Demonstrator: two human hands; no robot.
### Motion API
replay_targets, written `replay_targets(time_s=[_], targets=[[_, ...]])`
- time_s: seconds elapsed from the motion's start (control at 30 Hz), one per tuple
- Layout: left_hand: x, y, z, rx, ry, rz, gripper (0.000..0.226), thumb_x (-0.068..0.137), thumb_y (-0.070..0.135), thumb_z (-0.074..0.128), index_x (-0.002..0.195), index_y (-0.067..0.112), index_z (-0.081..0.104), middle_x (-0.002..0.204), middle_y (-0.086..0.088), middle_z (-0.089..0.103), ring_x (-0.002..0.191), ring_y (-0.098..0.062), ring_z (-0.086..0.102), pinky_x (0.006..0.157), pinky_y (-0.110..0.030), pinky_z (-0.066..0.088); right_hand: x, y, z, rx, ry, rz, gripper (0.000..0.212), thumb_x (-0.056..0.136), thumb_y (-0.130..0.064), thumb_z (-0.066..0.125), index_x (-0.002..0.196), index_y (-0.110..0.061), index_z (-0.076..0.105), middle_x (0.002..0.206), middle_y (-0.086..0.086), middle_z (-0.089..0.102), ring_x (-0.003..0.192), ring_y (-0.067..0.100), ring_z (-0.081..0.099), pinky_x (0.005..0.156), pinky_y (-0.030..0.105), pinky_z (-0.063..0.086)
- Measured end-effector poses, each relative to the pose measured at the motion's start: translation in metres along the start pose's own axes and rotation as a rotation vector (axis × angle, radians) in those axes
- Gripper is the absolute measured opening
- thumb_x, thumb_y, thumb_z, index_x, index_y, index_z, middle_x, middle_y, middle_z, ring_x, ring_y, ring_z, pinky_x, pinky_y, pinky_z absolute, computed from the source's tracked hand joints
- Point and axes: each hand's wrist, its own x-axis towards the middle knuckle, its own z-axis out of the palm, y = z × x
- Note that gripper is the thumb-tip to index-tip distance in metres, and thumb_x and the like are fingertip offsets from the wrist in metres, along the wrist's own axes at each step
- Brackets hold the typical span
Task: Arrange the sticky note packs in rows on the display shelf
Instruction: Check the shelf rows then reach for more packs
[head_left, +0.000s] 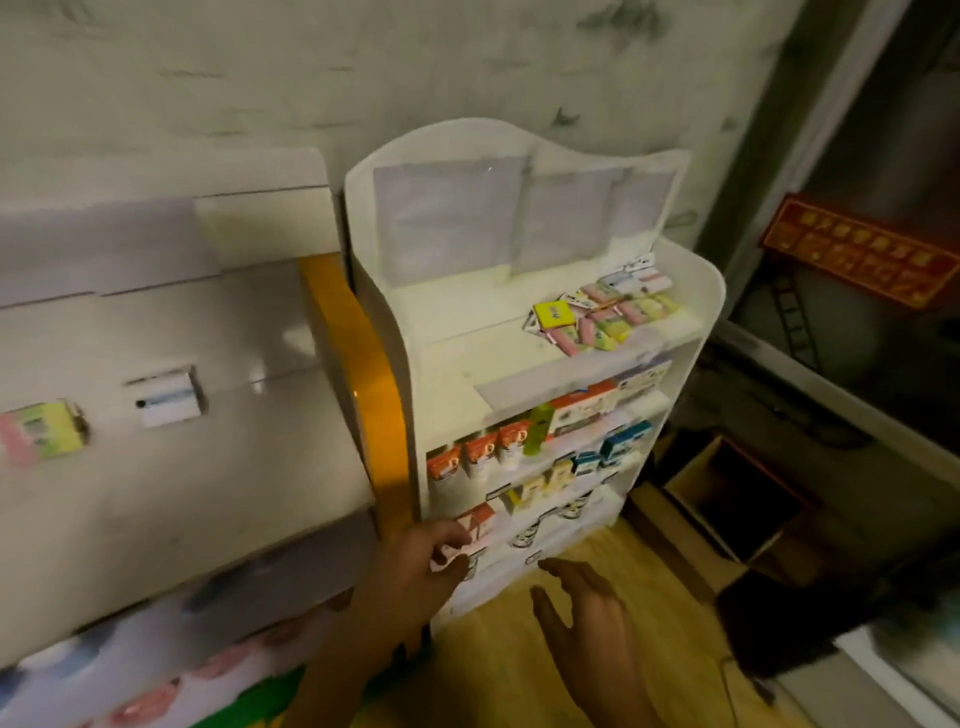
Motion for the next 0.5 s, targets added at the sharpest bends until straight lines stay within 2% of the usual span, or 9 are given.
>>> replay_targets(time_s=[0.13,0.23,0.4,0.5], targets=[[0.027,0.040,0.022,0.000,0.037,0.040,0.021,0.090,0.026,0.068,0.109,0.034,0.068,0.107,0.022,0.066,0.095,0.001,0.062,0.082,-0.017,0.055,0.018,0.031,-0.028,0.039,0.054,0.022,0.032,0.090,-0.042,0.062,0.122,-0.038,0.061,0.116,-0.017,0.062,0.102,0.005,0.060,0.085,0.025,0.051],[0.057,0.058,0.033,-0.012,0.088,0.031,0.018,0.088,0.031,0.069,0.105,0.036,0.067,0.099,0.024,0.066,0.090,0.004,0.062,0.080,-0.022,0.057,0.038,0.054,-0.041,0.062,0.083,0.046,0.031,0.088,-0.039,0.066,0.119,-0.036,0.063,0.114,-0.015,0.064,0.098,0.007,0.062,0.080,0.025,0.052],[0.121,0.079,0.052,-0.005,0.175,0.032,0.015,0.088,0.027,0.069,0.101,0.035,0.067,0.095,0.024,0.065,0.086,0.003,0.063,0.077,-0.020,0.056,0.089,0.093,-0.053,0.087,0.023,0.088,0.031,0.088,-0.041,0.065,0.119,-0.041,0.060,0.115,-0.019,0.060,0.099,0.003,0.059,0.079,0.018,0.047],[0.170,0.084,0.064,-0.032,0.237,-0.005,0.002,0.089,0.034,0.067,0.090,0.036,0.066,0.084,0.024,0.067,0.078,0.005,0.063,0.072,-0.018,0.053,0.134,0.115,-0.065,0.169,0.002,0.135,0.028,0.088,-0.040,0.065,0.115,-0.043,0.059,0.111,-0.020,0.060,0.095,-0.001,0.058,0.074,0.013,0.042]])
